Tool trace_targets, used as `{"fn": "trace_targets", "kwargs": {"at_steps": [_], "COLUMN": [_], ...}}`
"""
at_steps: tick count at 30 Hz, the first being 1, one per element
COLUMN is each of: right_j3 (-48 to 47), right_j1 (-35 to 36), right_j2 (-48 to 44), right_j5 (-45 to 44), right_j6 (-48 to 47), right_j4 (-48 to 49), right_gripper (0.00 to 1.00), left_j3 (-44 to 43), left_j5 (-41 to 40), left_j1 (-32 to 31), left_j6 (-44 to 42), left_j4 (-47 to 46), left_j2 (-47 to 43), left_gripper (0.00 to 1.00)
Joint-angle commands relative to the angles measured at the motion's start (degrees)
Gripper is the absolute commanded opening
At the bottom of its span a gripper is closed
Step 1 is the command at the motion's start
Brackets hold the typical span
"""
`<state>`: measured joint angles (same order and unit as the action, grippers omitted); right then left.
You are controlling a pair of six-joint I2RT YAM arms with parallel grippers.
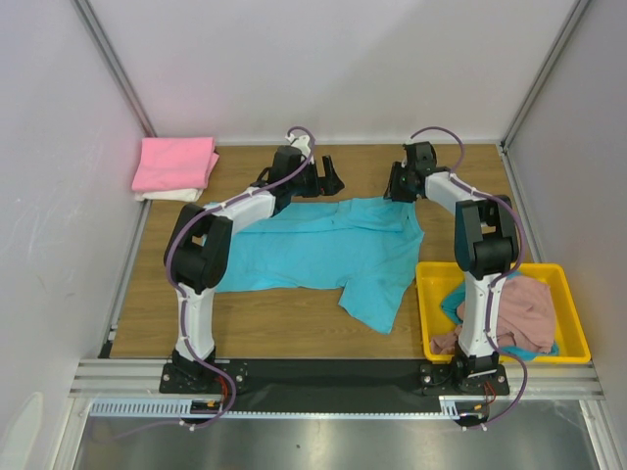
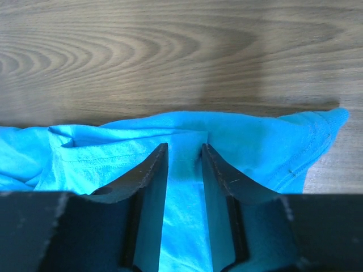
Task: Fold and stack the t-shirts
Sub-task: Fold the tshirt
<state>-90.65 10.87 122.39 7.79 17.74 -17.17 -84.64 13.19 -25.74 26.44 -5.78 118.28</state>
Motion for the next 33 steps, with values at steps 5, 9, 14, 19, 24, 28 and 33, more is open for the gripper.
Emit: {"fn": "trace_targets", "kwargs": {"at_steps": [5, 9, 14, 19, 24, 28, 33], "right_j3": [-3.8, -4.6, -4.7, -4.7, -4.7, -4.7, -4.7], "right_j1": [0.2, 0.2, 0.2, 0.2, 0.2, 0.1, 0.1], "right_j2": [1.3, 1.7, 1.6, 1.7, 1.4, 1.1, 0.9], "right_j5": [-1.4, -2.3, -2.6, -1.6, -1.3, -1.2, -1.0], "right_j6": [-1.4, -1.9, -2.4, -2.3, -2.2, -2.2, -2.1], "right_j4": [-2.0, -3.7, -4.1, -3.1, -2.6, -2.5, -2.3], "right_gripper": [0.36, 0.40, 0.39, 0.29, 0.28, 0.29, 0.29], "left_j3": [-0.1, -0.3, -0.2, -0.3, -0.2, -0.2, -0.2], "left_j5": [-0.6, -0.7, -0.7, -0.9, -1.0, -0.7, -0.6], "left_j1": [0.3, 0.3, 0.3, 0.3, 0.3, 0.3, 0.3], "left_j6": [-0.9, -0.9, -0.5, -0.2, -0.2, 0.4, 0.5], "left_j4": [-1.2, -1.3, -1.6, -1.8, -1.9, -2.1, -2.2], "left_j2": [-3.1, -3.0, -2.9, -2.7, -2.5, -2.4, -2.3], "left_gripper": [1.00, 1.00, 1.00, 1.00, 1.00, 1.00, 1.00]}}
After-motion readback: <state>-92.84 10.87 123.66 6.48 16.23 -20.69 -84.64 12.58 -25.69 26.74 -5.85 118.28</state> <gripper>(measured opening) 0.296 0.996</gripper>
